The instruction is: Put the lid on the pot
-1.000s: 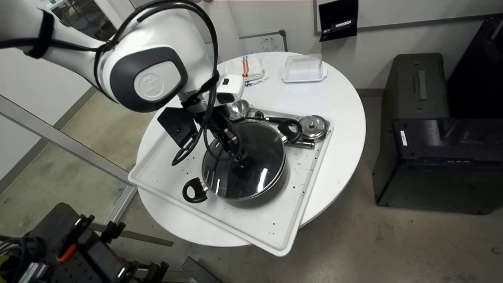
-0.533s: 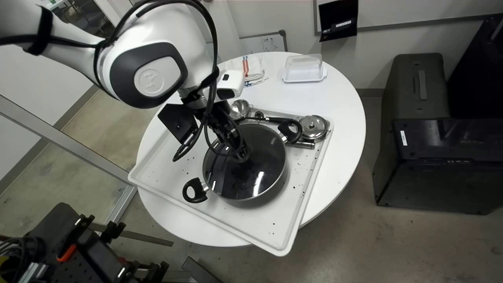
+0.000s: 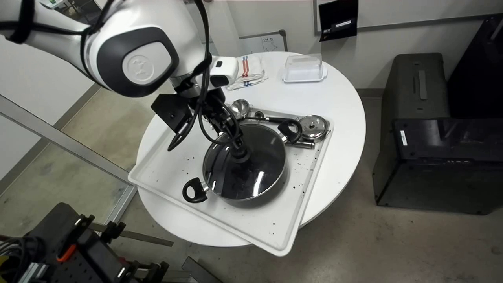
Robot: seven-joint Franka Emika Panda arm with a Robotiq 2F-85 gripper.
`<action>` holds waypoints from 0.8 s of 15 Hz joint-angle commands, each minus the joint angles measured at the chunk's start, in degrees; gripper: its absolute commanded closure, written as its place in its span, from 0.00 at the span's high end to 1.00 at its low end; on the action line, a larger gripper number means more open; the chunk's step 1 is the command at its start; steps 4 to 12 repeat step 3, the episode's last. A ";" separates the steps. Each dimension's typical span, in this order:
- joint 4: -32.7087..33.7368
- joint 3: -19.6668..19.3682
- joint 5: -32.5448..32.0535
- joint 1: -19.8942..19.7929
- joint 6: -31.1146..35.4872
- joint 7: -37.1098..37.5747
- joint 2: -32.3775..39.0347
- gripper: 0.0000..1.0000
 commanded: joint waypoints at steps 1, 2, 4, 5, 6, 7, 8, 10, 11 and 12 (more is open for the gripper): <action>-3.59 1.39 0.41 -0.66 0.46 -2.39 -4.57 1.00; -4.33 1.67 0.48 -0.61 0.31 -2.68 -5.63 1.00; -4.86 1.81 0.45 -0.41 0.03 -2.59 -6.51 1.00; -4.86 1.81 0.45 -0.41 0.03 -2.59 -6.51 1.00; -4.86 1.81 0.45 -0.41 0.03 -2.59 -6.51 1.00; -4.86 1.81 0.45 -0.41 0.03 -2.59 -6.51 1.00; -4.86 1.81 0.45 -0.41 0.03 -2.59 -6.51 1.00; -4.86 1.81 0.45 -0.41 0.03 -2.59 -6.51 1.00; -4.86 1.81 0.45 -0.41 0.03 -2.59 -6.51 1.00; -4.86 1.81 0.45 -0.41 0.03 -2.59 -6.51 1.00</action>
